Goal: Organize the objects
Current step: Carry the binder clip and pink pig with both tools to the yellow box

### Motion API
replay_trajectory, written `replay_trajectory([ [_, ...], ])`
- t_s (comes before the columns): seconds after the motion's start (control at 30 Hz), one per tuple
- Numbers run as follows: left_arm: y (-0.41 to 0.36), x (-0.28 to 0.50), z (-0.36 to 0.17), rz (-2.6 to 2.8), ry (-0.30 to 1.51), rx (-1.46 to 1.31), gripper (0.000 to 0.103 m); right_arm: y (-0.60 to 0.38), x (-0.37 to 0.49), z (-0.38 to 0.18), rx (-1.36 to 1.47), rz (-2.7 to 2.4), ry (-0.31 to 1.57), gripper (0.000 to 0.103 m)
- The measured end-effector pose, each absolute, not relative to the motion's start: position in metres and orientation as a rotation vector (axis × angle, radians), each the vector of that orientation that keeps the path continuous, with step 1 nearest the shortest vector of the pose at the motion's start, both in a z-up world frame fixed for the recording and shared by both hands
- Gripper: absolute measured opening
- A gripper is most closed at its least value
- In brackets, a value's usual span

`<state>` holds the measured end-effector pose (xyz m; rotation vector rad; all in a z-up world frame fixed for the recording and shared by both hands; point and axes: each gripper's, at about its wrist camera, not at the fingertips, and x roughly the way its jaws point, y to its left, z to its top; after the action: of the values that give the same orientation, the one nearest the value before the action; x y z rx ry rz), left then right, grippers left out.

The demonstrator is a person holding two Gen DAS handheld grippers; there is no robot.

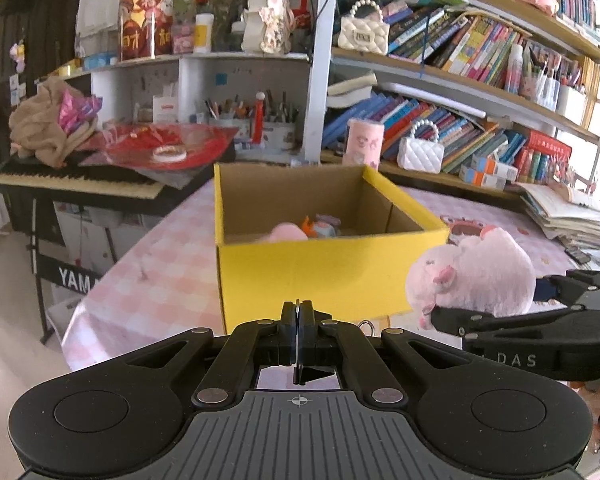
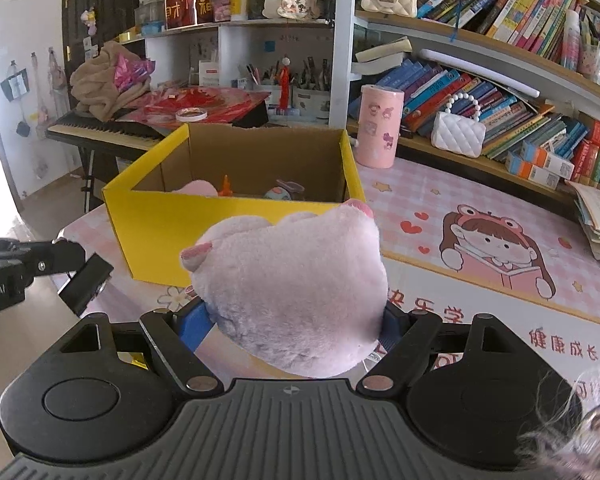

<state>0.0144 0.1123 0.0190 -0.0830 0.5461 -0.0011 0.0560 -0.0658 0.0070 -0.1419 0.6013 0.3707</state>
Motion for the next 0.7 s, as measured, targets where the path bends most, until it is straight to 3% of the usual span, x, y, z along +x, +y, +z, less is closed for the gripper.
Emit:
replay_trajectory([
  [0.43, 0.117, 0.066, 0.046, 0.057, 0.449, -0.109, 0.0, -0.055, 0.106, 0.042, -0.17, 0.414, 0.503, 0.079],
  [0.7, 0.11, 0.108, 0.039, 0.12, 0.477, -0.119, 0.0, -0.045, 0.164, 0.047, -0.193, 0.468, 0.455, 0.079],
])
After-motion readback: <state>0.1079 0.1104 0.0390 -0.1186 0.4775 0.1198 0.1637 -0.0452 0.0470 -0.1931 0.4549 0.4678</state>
